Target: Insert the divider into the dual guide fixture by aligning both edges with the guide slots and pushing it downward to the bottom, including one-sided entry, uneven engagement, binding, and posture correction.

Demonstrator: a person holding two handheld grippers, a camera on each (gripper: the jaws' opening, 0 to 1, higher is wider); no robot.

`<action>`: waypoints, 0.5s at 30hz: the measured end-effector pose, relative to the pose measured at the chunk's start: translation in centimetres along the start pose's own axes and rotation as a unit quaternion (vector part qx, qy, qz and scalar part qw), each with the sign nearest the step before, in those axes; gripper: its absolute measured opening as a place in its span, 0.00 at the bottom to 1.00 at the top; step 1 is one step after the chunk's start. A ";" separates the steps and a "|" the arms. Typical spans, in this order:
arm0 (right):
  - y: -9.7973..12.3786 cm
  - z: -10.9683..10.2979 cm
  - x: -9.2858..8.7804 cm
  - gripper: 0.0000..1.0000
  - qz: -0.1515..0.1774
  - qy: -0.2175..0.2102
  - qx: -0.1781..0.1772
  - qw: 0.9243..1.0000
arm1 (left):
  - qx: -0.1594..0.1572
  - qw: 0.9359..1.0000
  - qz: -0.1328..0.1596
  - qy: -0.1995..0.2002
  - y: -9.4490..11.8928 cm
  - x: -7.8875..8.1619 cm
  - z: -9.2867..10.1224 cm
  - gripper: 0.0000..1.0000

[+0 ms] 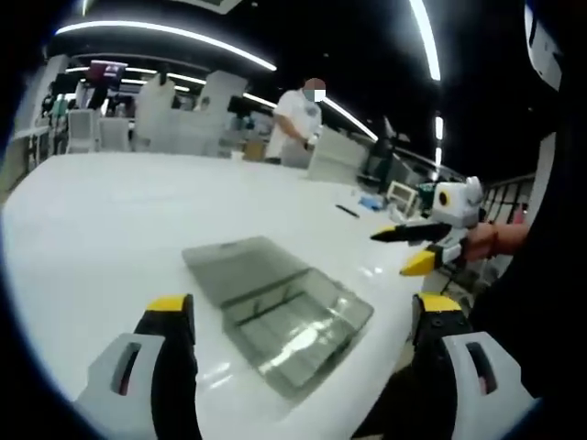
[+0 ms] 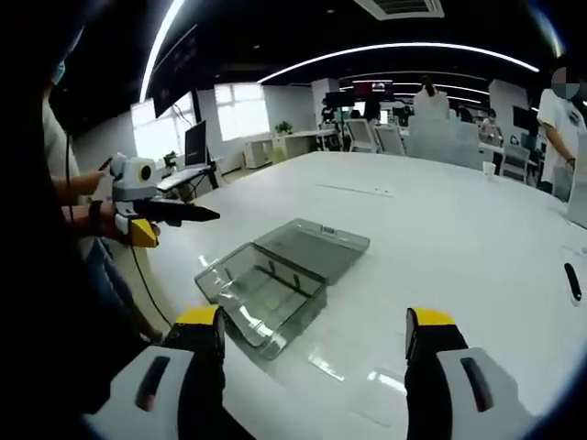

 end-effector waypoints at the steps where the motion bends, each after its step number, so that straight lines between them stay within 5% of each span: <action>1: 0.0 0.1 -0.1 0.78 0.002 -0.004 -0.003 1.000 | -0.002 1.000 0.001 0.001 0.0 0.0 0.0 0.97; 15: 0.3 0.7 -1.1 0.72 -0.030 -0.025 -0.035 0.999 | -0.022 1.000 -0.006 -0.006 -0.7 0.1 -0.2 0.96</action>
Point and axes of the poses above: the point that each gripper's makers call its tool centre point, and the gripper's own axes: y roughly backward along the fingers, z roughly to its right, x roughly out of its top, the point moved 10 cm from there along y, roughly backward along the fingers, and after that the axes turned 7 degrees about -y, right-handed, at the moved point
